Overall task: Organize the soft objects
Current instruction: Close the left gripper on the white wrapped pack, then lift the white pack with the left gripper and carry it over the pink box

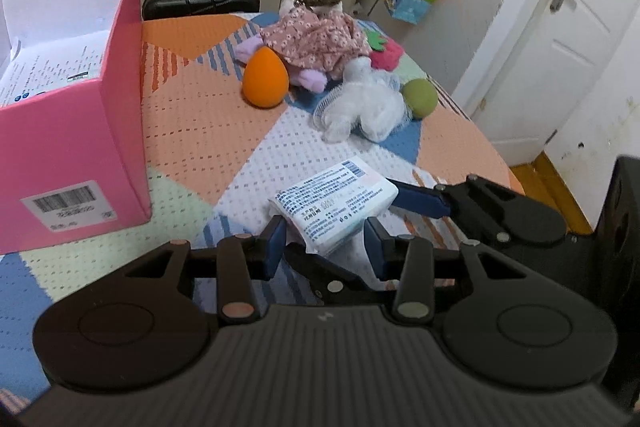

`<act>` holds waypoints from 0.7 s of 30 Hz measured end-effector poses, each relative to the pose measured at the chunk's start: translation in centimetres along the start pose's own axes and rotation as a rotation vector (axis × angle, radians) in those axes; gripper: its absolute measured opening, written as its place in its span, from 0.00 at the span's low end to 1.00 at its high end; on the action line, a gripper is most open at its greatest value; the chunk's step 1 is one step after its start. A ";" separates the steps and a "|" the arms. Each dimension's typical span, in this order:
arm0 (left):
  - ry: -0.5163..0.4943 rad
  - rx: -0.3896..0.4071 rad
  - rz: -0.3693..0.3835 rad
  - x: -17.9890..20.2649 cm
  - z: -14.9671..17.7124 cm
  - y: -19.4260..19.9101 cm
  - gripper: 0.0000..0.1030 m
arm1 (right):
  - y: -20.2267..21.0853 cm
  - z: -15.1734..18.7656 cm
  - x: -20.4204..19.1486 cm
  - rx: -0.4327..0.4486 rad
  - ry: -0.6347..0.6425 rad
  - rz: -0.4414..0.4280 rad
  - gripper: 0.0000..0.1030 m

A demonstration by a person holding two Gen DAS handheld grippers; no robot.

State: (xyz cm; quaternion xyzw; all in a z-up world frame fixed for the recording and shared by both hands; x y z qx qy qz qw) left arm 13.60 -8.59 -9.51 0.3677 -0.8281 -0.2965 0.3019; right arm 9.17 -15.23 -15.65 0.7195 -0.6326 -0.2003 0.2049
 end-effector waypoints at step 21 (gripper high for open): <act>0.032 -0.073 0.071 -0.6 1.2 6.4 0.39 | 5.5 -2.4 -6.1 -0.078 0.268 0.009 0.80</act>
Point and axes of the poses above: each gripper's, at about its wrist camera, not at the fingertips, and y roughly against the way its jaws point, x to its right, z to its underside, the point moved 3 cm from there along -y, roughly the way its jaws point, and after that the axes turned 4 degrees about z, right-handed, at the moved point
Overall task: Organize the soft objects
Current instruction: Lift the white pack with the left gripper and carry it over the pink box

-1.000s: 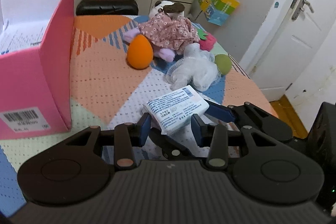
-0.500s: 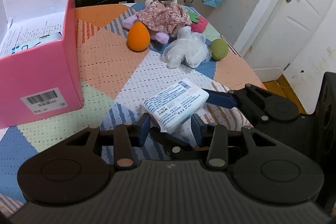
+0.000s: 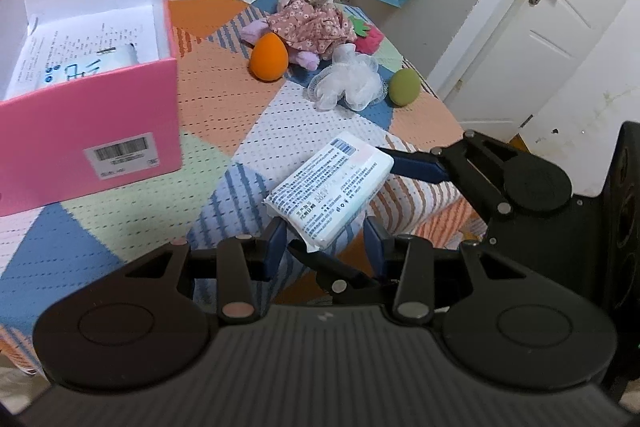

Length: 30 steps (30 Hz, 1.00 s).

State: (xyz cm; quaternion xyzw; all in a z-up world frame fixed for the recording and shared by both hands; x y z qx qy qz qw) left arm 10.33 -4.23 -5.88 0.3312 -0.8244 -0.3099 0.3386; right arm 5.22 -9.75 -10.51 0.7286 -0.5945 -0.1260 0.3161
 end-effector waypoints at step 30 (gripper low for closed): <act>0.031 0.145 -0.136 -7.2 -3.2 13.0 0.39 | 0.7 -13.2 -6.7 0.137 0.132 -0.147 0.81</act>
Point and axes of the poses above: each gripper's, at about its wrist camera, not at the fingertips, and y roughly against the way its jaws point, x to its right, z to its underside, the point moved 3 cm from there along -y, roughly the way its jaws point, and after that the axes turned 4 degrees about z, right-handed, at the moved point
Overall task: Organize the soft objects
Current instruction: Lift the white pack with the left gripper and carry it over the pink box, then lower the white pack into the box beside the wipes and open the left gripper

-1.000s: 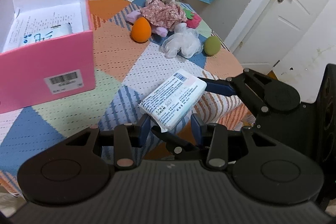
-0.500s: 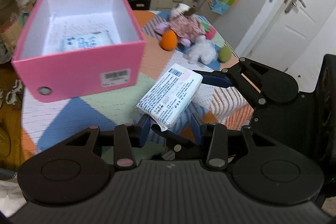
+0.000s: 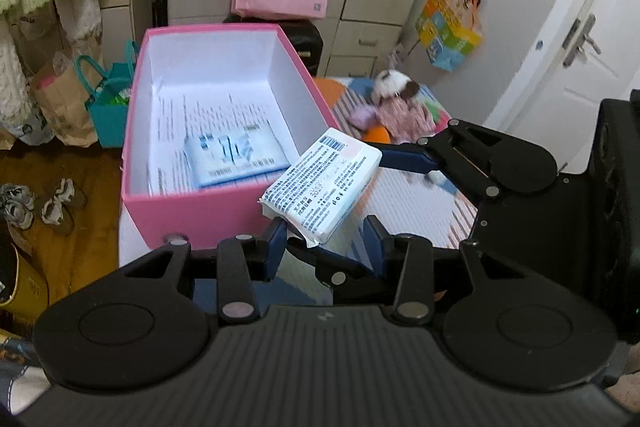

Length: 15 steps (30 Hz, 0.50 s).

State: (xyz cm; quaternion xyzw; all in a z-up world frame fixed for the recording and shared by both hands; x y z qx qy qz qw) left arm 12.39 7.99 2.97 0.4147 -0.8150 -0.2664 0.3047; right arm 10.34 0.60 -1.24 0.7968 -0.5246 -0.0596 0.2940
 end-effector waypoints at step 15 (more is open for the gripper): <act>0.065 0.049 0.003 -6.4 -5.8 -6.1 0.39 | -9.3 -3.0 3.8 -0.048 -0.080 0.000 0.81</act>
Point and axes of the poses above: each gripper's, at about its wrist camera, not at the fingertips, and y roughly against the way its jaws point, x to its right, z to its underside, the point moved 3 cm from there along -y, roughly the way its jaws point, and after that the axes turned 4 degrees about z, right-handed, at the moved point
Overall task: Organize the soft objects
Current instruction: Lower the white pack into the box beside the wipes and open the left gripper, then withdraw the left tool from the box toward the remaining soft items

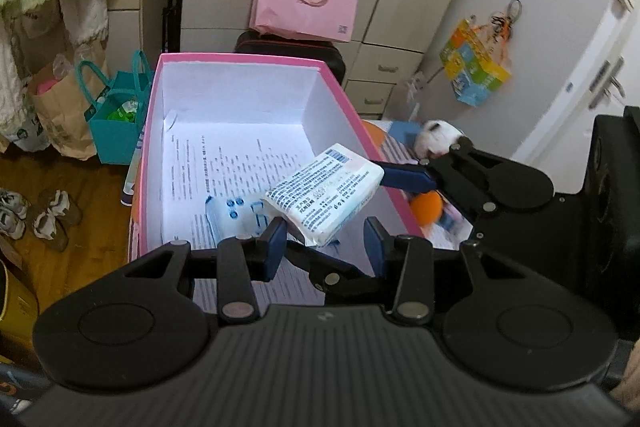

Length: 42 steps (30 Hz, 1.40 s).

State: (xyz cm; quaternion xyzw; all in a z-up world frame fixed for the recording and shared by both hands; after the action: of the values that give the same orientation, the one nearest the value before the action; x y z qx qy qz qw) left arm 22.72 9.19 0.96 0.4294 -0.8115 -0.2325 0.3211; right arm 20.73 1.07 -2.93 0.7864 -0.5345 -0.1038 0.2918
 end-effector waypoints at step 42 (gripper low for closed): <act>0.010 0.055 0.014 -0.5 -0.6 1.8 0.50 | 0.7 -0.6 0.9 -0.123 0.010 -0.068 0.81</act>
State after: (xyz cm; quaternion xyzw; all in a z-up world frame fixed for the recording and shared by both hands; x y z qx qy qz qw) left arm 22.37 10.55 2.36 0.4336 -0.8188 -0.2059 0.3148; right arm 20.83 0.27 -1.95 0.7852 -0.4984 -0.1424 0.3387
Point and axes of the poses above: each gripper's, at about its wrist camera, not at the fingertips, and y roughly against the way its jaws point, x to its right, z to its underside, the point moved 3 cm from there along -y, roughly the way its jaws point, and after that the axes turned 4 degrees about z, right-handed, at the moved point
